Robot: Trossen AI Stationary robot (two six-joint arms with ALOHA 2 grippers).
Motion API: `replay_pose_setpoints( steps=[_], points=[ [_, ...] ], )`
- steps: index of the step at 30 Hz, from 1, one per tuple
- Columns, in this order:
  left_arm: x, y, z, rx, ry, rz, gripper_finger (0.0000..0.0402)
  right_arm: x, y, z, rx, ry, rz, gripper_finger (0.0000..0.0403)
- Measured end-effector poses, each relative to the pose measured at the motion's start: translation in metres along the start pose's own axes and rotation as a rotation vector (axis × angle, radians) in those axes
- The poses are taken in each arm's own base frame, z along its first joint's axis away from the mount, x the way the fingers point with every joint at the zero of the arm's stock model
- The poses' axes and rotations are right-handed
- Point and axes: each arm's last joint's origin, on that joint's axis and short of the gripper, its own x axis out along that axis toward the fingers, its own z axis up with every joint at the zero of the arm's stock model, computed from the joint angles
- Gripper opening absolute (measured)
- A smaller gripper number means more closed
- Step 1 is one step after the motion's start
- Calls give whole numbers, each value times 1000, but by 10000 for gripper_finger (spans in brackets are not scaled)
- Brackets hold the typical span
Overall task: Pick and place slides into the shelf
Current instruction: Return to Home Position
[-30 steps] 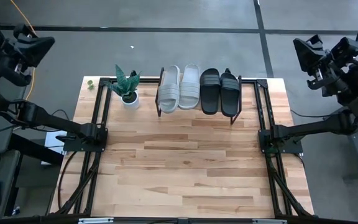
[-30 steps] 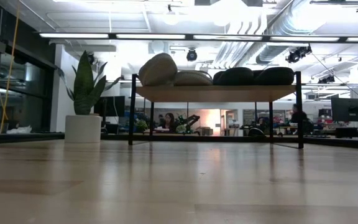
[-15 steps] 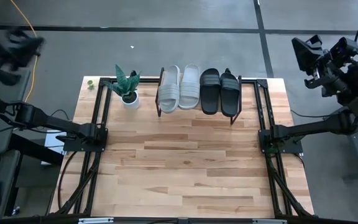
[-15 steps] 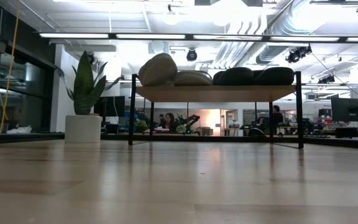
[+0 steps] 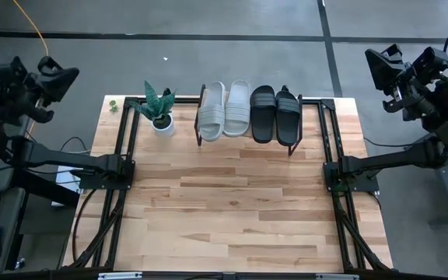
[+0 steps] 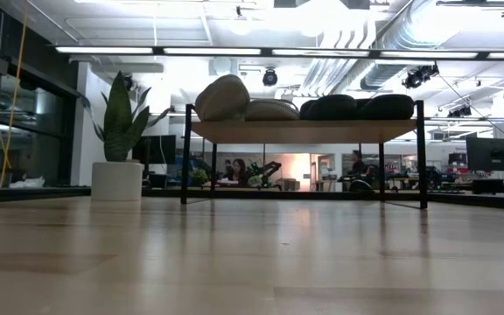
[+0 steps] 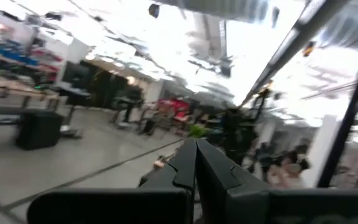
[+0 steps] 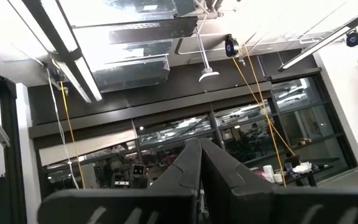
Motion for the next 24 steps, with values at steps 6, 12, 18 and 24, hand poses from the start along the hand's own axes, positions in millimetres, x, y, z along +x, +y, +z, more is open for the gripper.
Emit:
replay_pose_setpoints(
  steps=[6, 12, 18, 24],
  points=[
    [-10, 9, -31, -28, -28, -92, 0, 0, 0, 0, -1, 2, 4, 0],
    [5, 17, -78, -51, 74, -63, 0, 0, 0, -3, -2, 32, -1, 0],
    [30, 20, -119, -39, 65, -130, 0, -1, 0, -3, 10, 34, 3, 0],
    [46, 24, -158, -55, 12, -218, 0, -12, -1, 4, 24, 20, 12, 0]
  ],
)
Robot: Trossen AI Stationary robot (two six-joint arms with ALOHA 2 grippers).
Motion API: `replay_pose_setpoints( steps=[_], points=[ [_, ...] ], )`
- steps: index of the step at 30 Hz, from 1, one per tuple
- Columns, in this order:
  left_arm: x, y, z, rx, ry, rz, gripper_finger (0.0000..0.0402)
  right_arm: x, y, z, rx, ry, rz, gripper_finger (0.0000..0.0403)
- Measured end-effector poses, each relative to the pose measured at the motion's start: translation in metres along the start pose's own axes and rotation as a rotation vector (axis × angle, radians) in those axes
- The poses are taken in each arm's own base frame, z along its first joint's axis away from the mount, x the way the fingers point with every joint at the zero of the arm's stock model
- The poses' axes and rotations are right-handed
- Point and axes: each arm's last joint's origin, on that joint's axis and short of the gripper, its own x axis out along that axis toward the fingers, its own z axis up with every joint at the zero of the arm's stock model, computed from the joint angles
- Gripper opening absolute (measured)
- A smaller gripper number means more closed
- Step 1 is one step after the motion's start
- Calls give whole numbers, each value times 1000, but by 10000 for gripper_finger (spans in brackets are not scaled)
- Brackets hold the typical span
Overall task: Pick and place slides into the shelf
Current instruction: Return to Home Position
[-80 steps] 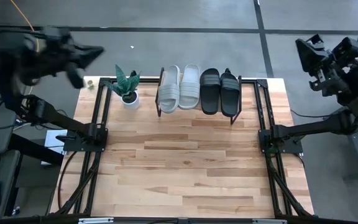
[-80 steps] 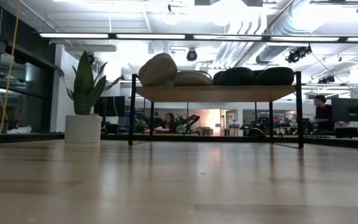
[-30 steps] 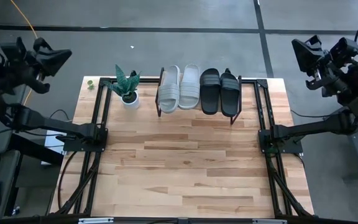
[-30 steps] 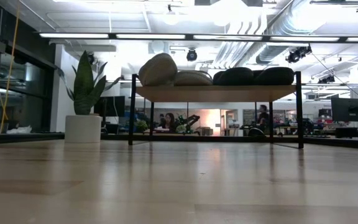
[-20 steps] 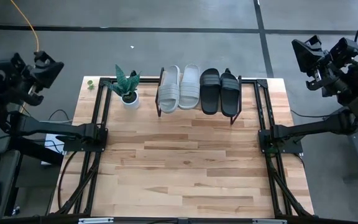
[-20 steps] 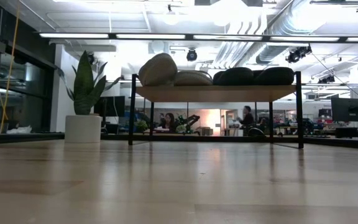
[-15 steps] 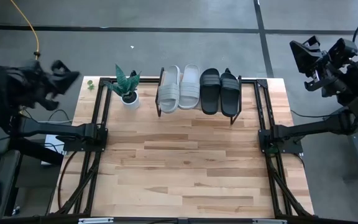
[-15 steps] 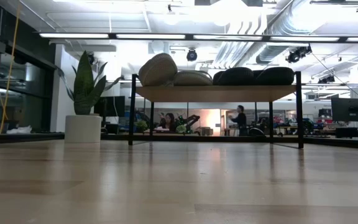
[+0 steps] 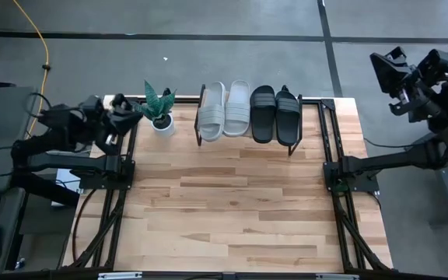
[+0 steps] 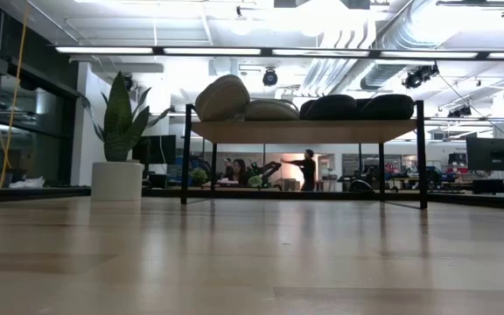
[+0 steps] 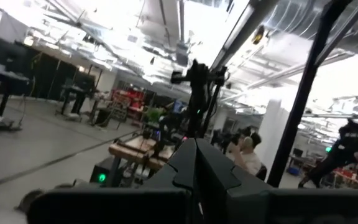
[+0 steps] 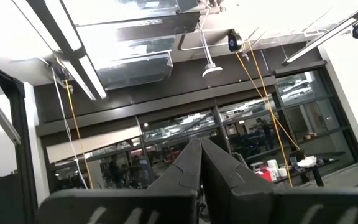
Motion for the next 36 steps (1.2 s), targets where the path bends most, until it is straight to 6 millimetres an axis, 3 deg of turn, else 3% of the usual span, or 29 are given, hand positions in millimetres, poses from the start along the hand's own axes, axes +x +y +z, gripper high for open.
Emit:
replay_pose_setpoints(
  steps=[5, 16, 26, 31, 36],
  points=[
    [-8, 7, -19, -24, 18, 14, 0, -19, -2, 6, -24, 16, -6, 0],
    [-63, 12, -23, -87, 30, 46, 0, -68, -10, 18, -51, 60, -41, 0],
    [-88, 13, -22, -110, 8, 41, 0, -147, -22, 40, -62, -28, -59, 0],
    [-89, 15, -29, -119, 80, 69, 0, -179, -27, 32, -41, -9, -120, 0],
    [-89, 16, -31, -117, 100, 86, 0, -205, -31, 4, -39, -28, -146, 0]
  ],
)
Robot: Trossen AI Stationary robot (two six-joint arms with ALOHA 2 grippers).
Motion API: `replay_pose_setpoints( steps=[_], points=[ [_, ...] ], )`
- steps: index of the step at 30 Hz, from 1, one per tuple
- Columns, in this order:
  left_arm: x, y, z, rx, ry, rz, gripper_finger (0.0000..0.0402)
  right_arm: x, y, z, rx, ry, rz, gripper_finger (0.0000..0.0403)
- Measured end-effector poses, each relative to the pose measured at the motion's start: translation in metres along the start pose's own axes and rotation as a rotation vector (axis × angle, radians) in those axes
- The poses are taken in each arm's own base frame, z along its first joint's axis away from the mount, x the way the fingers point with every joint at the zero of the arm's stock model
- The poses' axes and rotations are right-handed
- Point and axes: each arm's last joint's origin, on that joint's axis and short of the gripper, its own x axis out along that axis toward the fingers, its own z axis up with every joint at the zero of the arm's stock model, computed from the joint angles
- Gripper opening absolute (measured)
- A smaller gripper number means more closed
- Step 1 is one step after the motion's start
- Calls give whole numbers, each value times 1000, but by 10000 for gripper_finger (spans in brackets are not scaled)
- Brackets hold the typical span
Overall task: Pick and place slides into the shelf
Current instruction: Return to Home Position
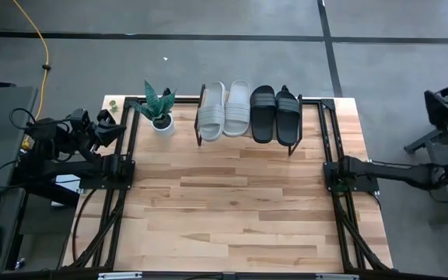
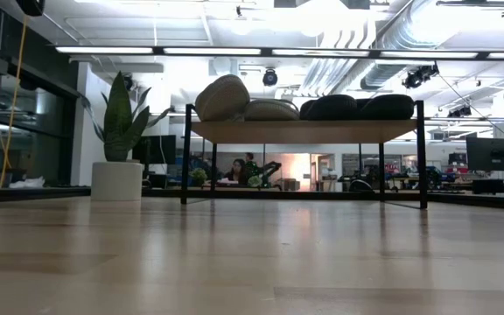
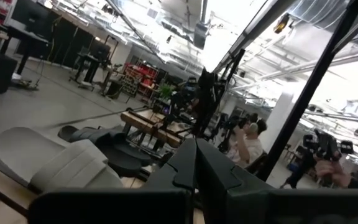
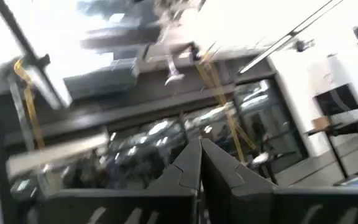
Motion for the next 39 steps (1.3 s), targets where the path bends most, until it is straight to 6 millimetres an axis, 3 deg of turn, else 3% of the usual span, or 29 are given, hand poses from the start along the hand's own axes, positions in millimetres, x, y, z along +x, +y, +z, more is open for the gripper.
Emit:
replay_pose_setpoints(
  steps=[4, 8, 13, 19, 39],
  points=[
    [0, 0, 0, 4, -2, 8, 0, -16, -6, -33, 49, -68, -7, 0],
    [0, 0, 0, 11, -5, 11, 0, 4, -1, -62, 47, 59, 20, 0],
    [0, 0, 0, 23, -10, 18, 0, 35, 4, -81, -2, -11, 100, 0],
    [0, 1, 0, 30, 1, 14, 0, 52, 3, -107, -14, -68, 141, 0],
    [4, 6, -13, 52, 68, 42, 1, 74, -7, -185, 65, -12, 188, 0]
  ],
)
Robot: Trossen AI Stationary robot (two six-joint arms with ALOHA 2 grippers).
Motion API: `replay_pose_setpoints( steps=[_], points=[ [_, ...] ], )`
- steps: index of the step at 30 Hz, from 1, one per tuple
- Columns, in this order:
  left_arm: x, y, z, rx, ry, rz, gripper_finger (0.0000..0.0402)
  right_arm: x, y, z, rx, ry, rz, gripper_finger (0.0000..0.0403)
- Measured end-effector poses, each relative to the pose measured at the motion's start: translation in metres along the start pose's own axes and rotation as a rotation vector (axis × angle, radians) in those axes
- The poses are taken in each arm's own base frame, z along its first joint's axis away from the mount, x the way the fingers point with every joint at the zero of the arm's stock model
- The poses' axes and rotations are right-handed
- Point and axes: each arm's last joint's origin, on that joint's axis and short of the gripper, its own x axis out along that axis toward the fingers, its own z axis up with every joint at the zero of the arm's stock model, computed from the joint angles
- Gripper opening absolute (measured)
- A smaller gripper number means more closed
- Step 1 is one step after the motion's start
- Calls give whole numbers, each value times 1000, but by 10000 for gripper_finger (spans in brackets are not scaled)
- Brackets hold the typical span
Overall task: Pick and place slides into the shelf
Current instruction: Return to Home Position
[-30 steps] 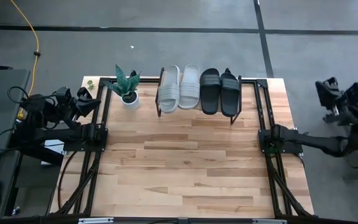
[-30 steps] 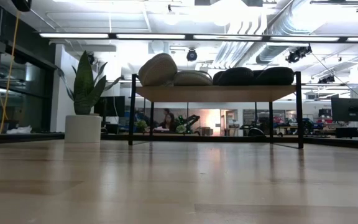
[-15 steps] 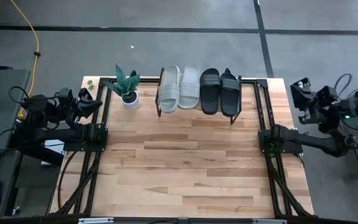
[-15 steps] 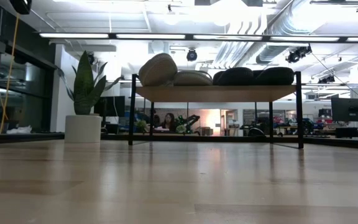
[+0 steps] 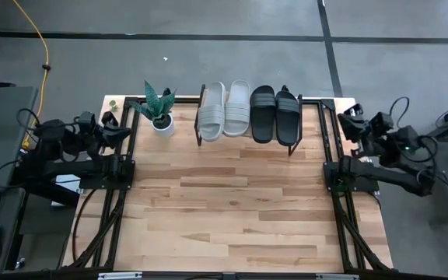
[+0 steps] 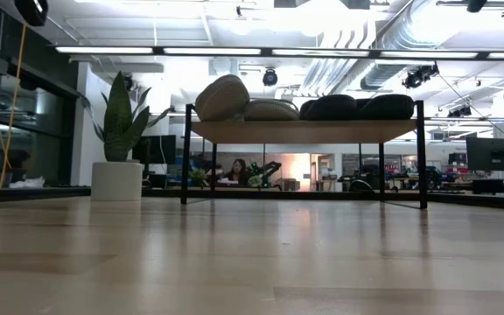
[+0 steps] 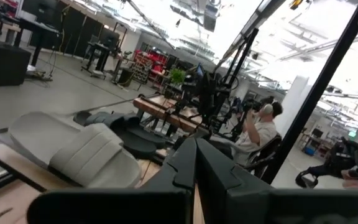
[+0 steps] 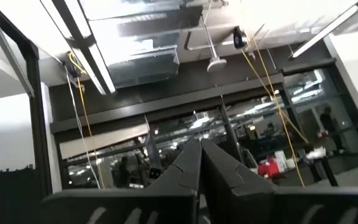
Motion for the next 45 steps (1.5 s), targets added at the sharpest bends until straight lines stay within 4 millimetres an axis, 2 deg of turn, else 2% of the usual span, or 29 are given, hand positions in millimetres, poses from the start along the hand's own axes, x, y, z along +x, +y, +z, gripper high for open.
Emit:
replay_pose_setpoints(
  steps=[8, 16, 22, 25, 30, 34, 45],
  points=[
    [16, 9, -25, -22, 57, 25, 1, 1, -9, -33, 68, 65, -6, 0],
    [28, 12, -35, 5, -32, 7, 1, -3, -17, -66, 137, 25, 19, 0],
    [37, 16, -49, -19, -64, -26, 1, -13, -26, -94, 199, -58, 42, 0],
    [41, 18, -55, -22, -99, -43, 1, -18, -30, -108, 234, -42, 23, 0],
    [48, 24, -72, -43, -145, -72, 0, -17, -32, -113, 248, -1, -6, 0],
    [54, 31, -92, -88, -109, -98, 0, -17, -32, -112, 249, -8, -10, 0],
    [59, 43, -123, -116, -71, -88, 0, -18, -34, -123, 275, 109, -26, 0]
  ],
)
